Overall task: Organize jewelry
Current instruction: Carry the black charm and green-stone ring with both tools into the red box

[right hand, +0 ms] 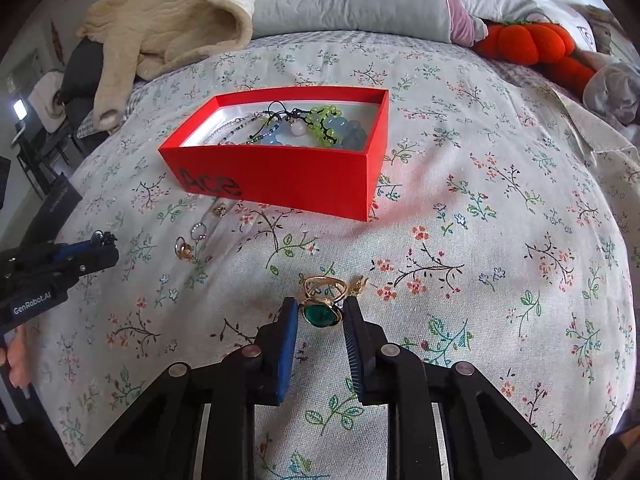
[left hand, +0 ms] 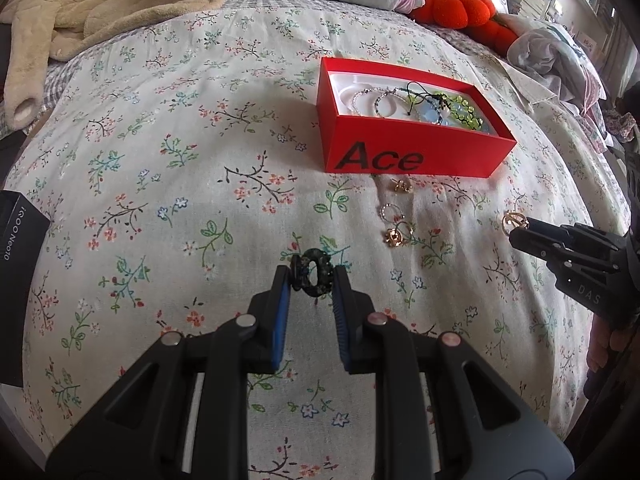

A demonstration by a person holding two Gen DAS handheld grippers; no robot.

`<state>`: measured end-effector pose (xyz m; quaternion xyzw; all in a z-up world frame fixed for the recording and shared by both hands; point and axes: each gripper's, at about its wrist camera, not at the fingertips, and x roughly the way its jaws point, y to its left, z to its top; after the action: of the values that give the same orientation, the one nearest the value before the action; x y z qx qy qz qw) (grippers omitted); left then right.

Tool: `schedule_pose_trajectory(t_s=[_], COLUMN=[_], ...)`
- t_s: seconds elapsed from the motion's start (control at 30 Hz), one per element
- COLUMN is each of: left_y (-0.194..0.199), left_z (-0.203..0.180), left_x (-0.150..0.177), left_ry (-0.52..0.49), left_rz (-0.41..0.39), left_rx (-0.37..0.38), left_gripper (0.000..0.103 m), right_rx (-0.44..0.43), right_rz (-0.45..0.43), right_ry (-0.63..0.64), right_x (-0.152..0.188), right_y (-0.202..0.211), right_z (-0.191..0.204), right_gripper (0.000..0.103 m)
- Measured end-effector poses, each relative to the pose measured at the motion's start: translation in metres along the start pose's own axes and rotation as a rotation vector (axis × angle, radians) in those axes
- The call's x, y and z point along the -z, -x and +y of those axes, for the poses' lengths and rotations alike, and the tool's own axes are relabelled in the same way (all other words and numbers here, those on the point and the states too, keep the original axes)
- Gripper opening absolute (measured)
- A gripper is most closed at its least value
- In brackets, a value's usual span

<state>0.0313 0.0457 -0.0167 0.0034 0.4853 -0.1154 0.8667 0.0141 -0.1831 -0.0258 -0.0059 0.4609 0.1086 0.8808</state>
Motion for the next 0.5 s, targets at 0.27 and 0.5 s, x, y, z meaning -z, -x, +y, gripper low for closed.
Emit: schedule_pose_trajectory(t_s=[0.27,0.5], left_y=[0.012,0.016], left_z=[-0.007,-0.017], left_x=[-0.014,-0.032], left_ry=[0.013,0.028], left_rz=[-0.046,-0.08], left_rx=[0.03,0.056], left_gripper=[0.023,0.023], right_rx=[-0.026,-0.048], right_rz=[-0.047,-0.079], right_ry=[-0.048,-0.078], right_x=[-0.015,-0.031], right_y=[0.018,0.028], right_z=[-0.003,-0.002], right_gripper=[0.023,0.023])
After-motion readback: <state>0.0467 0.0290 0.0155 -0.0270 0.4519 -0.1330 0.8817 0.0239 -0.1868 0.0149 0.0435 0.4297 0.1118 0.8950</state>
